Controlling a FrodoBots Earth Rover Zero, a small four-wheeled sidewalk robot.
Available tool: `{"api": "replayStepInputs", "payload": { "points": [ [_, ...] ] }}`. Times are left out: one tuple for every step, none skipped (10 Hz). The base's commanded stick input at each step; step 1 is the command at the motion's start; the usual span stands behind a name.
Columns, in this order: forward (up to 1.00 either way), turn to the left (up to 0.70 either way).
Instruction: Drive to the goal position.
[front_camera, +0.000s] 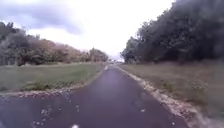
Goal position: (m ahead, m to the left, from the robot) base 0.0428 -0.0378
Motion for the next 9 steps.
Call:
{"api": "replayStepInputs", "payload": {
  "points": [
    [0.60,0.00],
    [0.59,0.00],
    [0.33,0.00],
    [0.07,0.00],
    [0.00,0.00],
    [0.00,0.00],
    [0.00,0.00],
    [0.00,0.00],
    [0.00,0.00]
  ]
}}
